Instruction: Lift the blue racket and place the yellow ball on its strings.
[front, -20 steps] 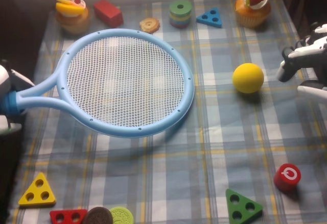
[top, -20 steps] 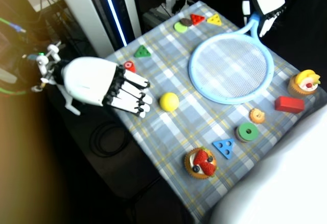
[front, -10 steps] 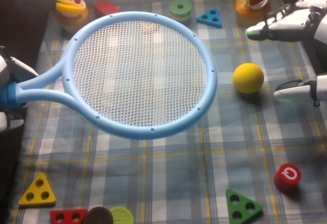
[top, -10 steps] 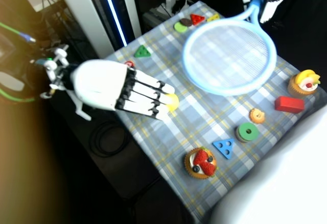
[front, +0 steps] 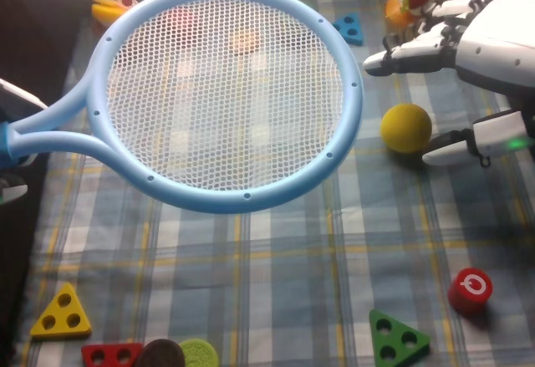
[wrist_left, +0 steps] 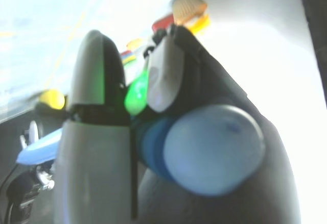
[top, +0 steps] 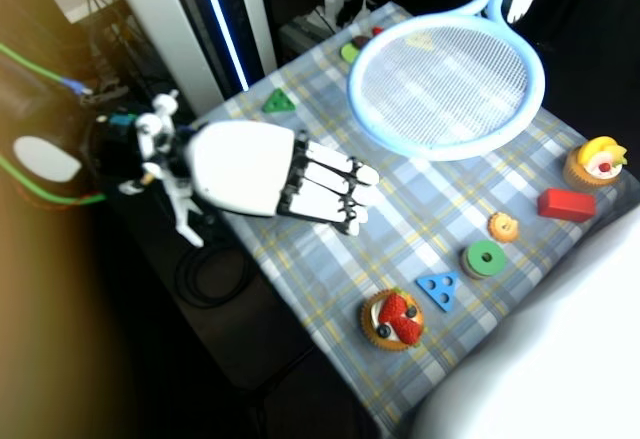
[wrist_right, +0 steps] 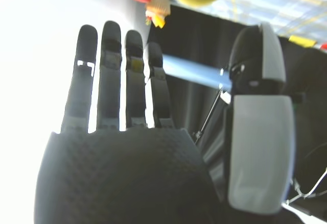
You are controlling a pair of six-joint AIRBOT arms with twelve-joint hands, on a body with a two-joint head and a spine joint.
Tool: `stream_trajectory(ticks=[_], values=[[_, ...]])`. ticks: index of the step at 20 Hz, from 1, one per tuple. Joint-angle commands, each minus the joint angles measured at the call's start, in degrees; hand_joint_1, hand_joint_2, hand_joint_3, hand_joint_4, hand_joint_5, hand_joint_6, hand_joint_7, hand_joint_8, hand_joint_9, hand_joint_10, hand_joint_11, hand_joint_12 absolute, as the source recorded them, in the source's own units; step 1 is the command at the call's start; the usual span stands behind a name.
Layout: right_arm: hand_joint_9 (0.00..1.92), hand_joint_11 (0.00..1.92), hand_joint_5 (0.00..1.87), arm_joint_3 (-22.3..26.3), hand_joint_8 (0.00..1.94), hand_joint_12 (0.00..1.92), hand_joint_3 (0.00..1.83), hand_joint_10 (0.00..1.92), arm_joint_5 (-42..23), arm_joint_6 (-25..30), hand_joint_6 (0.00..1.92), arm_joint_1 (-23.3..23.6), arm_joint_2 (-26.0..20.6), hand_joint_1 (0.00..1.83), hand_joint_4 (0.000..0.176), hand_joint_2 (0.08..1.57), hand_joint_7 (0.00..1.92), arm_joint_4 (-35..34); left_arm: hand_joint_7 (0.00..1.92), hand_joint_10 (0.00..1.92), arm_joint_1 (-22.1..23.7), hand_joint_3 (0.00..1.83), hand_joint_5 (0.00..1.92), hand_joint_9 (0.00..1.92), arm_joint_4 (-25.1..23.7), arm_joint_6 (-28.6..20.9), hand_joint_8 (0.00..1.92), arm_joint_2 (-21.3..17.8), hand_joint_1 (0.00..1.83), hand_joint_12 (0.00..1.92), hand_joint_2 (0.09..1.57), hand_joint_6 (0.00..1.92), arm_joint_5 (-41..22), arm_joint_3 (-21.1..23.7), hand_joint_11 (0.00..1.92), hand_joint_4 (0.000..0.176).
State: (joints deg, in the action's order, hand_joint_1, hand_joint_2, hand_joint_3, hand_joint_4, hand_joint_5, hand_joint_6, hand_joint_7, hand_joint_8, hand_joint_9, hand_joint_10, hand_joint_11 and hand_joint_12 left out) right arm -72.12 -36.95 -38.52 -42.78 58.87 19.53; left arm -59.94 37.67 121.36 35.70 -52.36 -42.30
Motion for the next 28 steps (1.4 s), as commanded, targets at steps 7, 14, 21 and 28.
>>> stream_trajectory(ticks=[7, 14, 21, 28], values=[[0.97, 0.61, 0.55, -1.61, 0.02, 1.09, 0.00, 0.07, -1.23, 0.24, 0.01, 2.37, 2.40, 0.80, 0.000, 0.93, 0.79, 1.56, 1.30, 1.92, -0.05, 0.00, 1.04, 1.53, -0.82, -0.47, 1.92, -0.29, 1.83, 1.92, 1.07, 1.92, -6.84, -0.01, 1.59, 0.089], [0.83, 0.74, 0.83, -2.23, 0.04, 1.41, 0.00, 1.01, 0.18, 0.24, 0.01, 2.65, 3.37, 1.01, 0.000, 0.92, 1.04, 2.46, 1.24, 1.92, -0.04, 0.00, 0.98, 1.51, -0.78, -0.47, 1.92, -0.14, 1.83, 1.92, 1.07, 1.92, -6.54, -0.04, 1.62, 0.076], [0.99, 0.88, 1.17, -2.14, 1.07, 1.52, 0.00, 1.14, -1.12, 0.25, 0.54, 3.70, 2.54, 1.26, 0.000, 1.07, 1.04, 1.31, 1.22, 1.92, 0.19, 0.00, 0.97, 1.47, -1.25, -0.50, 1.92, 0.86, 1.80, 1.92, 1.10, 1.92, -4.51, -0.69, 1.60, 0.087], [0.79, 0.66, 1.11, 1.43, 1.39, 1.72, 0.00, 1.40, -12.87, 0.25, 0.49, 3.74, -4.57, 1.26, 0.000, 1.13, 0.88, -4.61, 1.20, 1.92, 2.19, 0.00, 0.92, 1.49, -2.45, -0.50, 1.92, 3.44, 1.81, 1.92, 1.12, 1.92, 2.67, -3.09, 1.61, 0.162]])
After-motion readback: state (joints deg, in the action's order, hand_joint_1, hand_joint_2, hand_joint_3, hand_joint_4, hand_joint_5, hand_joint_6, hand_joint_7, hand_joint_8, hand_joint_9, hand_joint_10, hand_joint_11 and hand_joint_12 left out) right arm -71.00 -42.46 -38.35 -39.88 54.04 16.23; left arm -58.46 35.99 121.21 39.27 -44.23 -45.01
